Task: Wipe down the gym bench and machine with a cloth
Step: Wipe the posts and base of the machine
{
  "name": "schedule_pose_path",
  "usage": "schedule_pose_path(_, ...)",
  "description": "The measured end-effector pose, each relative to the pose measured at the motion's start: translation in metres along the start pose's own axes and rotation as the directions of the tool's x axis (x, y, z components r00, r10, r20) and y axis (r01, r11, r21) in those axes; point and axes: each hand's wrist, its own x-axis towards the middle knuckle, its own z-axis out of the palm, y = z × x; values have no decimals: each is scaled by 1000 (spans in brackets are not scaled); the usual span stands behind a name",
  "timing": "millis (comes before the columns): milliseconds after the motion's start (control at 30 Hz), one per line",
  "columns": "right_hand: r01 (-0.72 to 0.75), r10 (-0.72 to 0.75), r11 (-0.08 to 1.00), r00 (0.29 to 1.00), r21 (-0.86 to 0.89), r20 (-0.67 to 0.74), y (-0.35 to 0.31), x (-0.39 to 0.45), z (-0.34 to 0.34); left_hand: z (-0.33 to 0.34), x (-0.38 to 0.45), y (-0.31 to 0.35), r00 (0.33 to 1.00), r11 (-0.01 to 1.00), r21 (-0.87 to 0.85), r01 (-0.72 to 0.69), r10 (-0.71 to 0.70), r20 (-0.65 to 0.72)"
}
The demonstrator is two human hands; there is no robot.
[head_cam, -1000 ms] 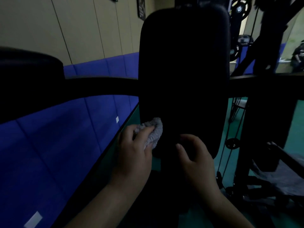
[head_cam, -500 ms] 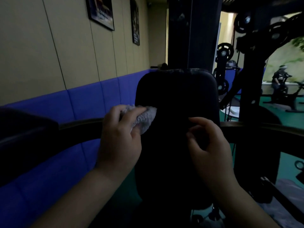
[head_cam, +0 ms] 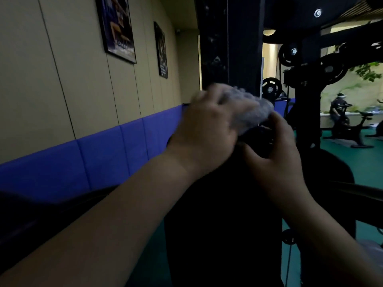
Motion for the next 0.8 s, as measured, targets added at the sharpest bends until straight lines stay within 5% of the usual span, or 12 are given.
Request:
schedule_pose_path(100,-29,28,999,999,38,31,1,4,4,8,8,-2,984,998,-54,11,-2,176)
schedule_pose_path(233,-80,76,994,996,81,54,0,6,-1,-13,-1,-42,978,980,-123,154,-134,157)
schedule_pose_path(333,-120,109,985,990,123,93,-1,11,-5,-27,-10,-73,894,887,257,384,-427,138)
schedule_pose_path(400,-146,125,977,982,154,139,-3,15,-8,-34,-10,-78,850,812,354,465,-521,78)
schedule_pose_path(533,-157,127,979,969,132,213,-4,25,-8,-34,9,-53,936,930,108,351,-344,-73)
schedule_pose_path(667,-142,113,984,966,111,230,0,33,-4,-20,16,-28,937,953,-56,297,-279,211)
schedule_pose_path(733,-138,108,983,969,122,223,2,32,-2,-19,16,-47,907,935,87,345,-355,226)
schedule_pose_path(800,-132,105,984,972,120,211,3,32,-2,-29,12,-75,832,822,418,387,-507,227)
